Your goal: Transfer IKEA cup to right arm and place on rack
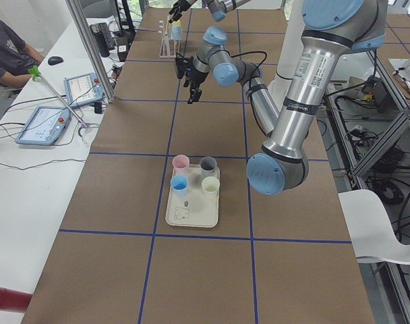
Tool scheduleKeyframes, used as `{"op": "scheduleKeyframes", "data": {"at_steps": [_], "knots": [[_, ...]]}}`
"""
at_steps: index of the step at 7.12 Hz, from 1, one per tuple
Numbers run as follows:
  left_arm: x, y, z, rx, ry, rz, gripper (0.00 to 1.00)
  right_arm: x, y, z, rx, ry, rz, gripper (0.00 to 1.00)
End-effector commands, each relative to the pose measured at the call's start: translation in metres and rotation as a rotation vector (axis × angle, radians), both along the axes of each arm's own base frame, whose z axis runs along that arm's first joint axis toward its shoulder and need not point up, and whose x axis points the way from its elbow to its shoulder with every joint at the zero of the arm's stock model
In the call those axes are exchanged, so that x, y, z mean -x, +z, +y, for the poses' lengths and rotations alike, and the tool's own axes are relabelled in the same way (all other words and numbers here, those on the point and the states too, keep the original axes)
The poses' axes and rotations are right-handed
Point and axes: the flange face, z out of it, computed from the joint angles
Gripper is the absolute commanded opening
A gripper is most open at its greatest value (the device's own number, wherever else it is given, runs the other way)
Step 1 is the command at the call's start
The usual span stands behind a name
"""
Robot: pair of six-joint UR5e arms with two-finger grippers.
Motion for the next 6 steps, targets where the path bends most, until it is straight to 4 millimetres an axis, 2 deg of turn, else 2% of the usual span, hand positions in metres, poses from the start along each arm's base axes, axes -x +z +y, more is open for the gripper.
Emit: {"op": "scheduleKeyframes", "data": {"at_steps": [1,3,4,6], "knots": [[0.054,0.01,-0.023,-0.013,0.091,-0.066,1.0,-0.03,-0.064,0.017,0.049,-0.064,-0.056,1.0],[0.097,0.053,-0.04,-0.041,0.195,-0.2,1.0,-0.032,-0.12,0.041,0.084,-0.123,-0.097,1.0],[0.114,0.084,-0.051,-0.036,0.274,-0.221,1.0,-0.027,-0.134,0.044,0.111,-0.151,-0.168,1.0],[0.133,0.158,-0.069,0.017,0.413,-0.201,1.0,-0.006,-0.183,0.04,0.19,-0.146,-0.391,1.0]]}}
